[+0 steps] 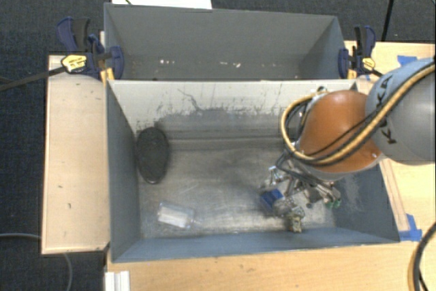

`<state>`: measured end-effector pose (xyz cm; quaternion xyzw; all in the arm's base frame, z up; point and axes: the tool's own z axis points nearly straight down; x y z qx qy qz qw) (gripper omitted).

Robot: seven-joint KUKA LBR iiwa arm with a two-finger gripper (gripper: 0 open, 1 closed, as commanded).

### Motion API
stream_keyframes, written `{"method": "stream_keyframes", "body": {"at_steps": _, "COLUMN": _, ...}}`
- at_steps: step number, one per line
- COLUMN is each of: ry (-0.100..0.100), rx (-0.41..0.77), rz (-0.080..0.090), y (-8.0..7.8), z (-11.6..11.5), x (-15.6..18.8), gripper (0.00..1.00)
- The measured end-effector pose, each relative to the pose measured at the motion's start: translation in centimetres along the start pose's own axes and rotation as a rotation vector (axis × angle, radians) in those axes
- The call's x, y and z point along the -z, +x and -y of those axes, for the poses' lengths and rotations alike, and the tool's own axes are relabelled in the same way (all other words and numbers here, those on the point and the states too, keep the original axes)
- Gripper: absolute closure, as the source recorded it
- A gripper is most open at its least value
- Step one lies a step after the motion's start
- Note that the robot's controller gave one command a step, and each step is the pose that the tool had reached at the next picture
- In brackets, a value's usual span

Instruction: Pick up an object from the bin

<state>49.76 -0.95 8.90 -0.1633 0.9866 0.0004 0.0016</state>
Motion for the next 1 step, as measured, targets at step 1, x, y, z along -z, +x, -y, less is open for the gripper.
{"method": "stream_keyframes", "body": {"at_steps": 1, "ry": 0.005, "rx": 0.054, "rz": 0.007, "y": 0.64, "z": 3.03, "x": 13.01, "gripper": 1.00}}
